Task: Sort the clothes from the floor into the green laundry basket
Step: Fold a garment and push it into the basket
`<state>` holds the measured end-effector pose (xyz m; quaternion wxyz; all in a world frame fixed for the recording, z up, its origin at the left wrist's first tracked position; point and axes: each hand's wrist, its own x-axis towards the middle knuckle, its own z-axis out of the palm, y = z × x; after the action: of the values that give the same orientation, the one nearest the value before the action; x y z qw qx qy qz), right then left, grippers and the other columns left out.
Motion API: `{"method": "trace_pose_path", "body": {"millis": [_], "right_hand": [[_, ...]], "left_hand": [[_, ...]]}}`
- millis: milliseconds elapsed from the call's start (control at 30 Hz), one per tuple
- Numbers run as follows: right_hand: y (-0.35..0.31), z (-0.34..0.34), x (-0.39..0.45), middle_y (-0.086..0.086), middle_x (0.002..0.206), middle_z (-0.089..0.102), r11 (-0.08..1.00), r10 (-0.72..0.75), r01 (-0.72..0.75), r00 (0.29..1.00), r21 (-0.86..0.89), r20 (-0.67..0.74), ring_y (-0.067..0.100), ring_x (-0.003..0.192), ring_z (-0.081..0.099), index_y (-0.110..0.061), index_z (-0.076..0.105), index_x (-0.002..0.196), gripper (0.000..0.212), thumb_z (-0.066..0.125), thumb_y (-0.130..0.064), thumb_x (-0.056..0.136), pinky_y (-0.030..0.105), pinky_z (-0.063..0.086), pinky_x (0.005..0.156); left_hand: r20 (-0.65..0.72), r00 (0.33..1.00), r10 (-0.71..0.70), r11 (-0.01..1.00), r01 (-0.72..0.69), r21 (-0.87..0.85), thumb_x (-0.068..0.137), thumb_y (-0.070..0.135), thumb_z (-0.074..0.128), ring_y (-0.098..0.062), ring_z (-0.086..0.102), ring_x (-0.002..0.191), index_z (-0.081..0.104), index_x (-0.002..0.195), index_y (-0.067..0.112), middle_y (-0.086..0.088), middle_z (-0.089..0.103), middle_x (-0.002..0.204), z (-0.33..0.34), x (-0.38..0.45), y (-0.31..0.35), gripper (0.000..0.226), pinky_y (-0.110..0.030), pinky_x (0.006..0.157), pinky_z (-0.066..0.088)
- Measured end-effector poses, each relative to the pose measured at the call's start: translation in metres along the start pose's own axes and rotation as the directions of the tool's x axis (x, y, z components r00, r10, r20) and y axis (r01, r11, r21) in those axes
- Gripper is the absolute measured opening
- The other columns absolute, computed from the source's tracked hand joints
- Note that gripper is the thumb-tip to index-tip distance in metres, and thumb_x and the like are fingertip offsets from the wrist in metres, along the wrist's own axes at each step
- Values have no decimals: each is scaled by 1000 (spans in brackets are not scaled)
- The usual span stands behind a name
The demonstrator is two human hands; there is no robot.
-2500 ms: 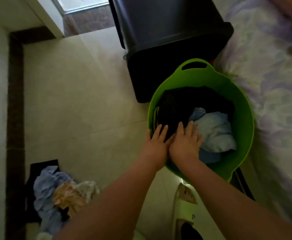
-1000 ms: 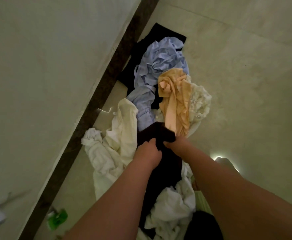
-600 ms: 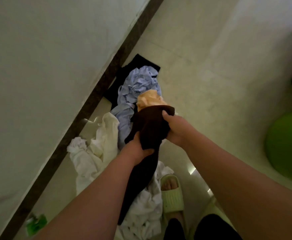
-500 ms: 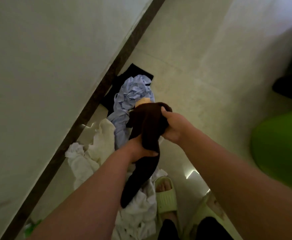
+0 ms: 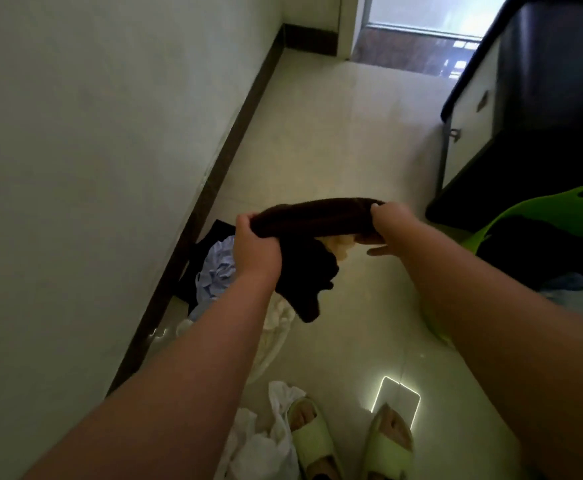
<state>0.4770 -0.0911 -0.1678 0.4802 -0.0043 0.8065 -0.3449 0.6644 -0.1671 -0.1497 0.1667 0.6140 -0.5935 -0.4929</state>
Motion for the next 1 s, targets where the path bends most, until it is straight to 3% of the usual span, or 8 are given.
{"method": "trace_pose_path", "body": {"millis": [100, 167, 267, 333, 434, 700, 834, 1000], "right_hand": [[7, -28, -7, 19, 125, 59, 953, 78, -86, 996, -291, -41, 35, 108, 62, -1, 43, 137, 54, 52, -36, 96, 44, 54, 85], [15, -39, -12, 16, 142, 45, 879, -69, 65, 998, -472, 10, 34, 123, 52, -12, 25, 149, 82, 71, -33, 84, 45, 49, 98], [22, -43, -19, 5, 157, 24, 840, -309, 362, 932, -405, 192, 29, 142, 30, -34, 6, 153, 119, 85, -41, 64, 49, 35, 112], [31, -49, -21, 2, 150, 36, 820, -461, 498, 867, -280, 191, 26, 137, 37, -38, 15, 149, 123, 85, -55, 49, 50, 39, 109], [34, -52, -22, -4, 126, 58, 808, -589, 589, 808, 17, 12, 14, 119, 55, -28, 47, 131, 94, 82, -54, 47, 42, 50, 99], [82, -179, -21, -9, 92, 67, 823, -377, 510, 820, 250, -431, 7, 86, 64, -23, 61, 107, 22, 63, -17, 87, 27, 50, 74], [97, -247, -32, -11, 85, 64, 815, -352, 569, 637, 111, -685, 9, 82, 62, -30, 58, 95, 23, 59, -10, 83, 18, 49, 71], [138, -307, -16, 6, 107, 63, 819, -342, 573, 481, -5, -807, 22, 97, 62, -38, 60, 99, 28, 50, -22, 78, 45, 52, 89]], "left_hand": [[-18, 992, 128, 992, -128, -11, 87, 1, 44, -15, 59, 93, 49, 115, 20, 0, 60, 107, 8, -5, 48, 35, -29, 77, 47], [30, 978, 204, 978, -205, 29, 83, 2, 46, -17, 59, 100, 52, 115, 23, 0, 61, 111, 20, -10, 73, 40, -32, 83, 50], [189, 939, 287, 947, -308, 94, 79, 3, 50, -16, 57, 104, 57, 119, 26, 0, 61, 115, 42, -22, 105, 45, -28, 88, 50], [319, 895, 312, 938, -344, 46, 78, 2, 52, -16, 58, 103, 60, 118, 26, 1, 62, 112, 67, -40, 127, 47, -27, 85, 51], [408, 857, 315, 946, -320, -56, 79, 3, 53, -20, 59, 102, 62, 115, 23, -2, 63, 108, 93, -62, 147, 42, -35, 91, 52], [622, 766, 165, 905, 134, -405, 95, 5, 44, -25, 58, 105, 49, 134, 27, -7, 55, 124, 177, -103, 184, 45, -43, 79, 58], [608, 728, 316, 938, -142, -316, 95, 0, 41, -18, 62, 97, 45, 138, 34, 3, 54, 122, 226, -120, 182, 55, -38, 68, 61], [728, 575, 374, 814, -579, 40, 87, 14, 50, -26, 59, 109, 43, 138, 43, -7, 54, 127, 295, -136, 156, 59, -37, 93, 51]]}}
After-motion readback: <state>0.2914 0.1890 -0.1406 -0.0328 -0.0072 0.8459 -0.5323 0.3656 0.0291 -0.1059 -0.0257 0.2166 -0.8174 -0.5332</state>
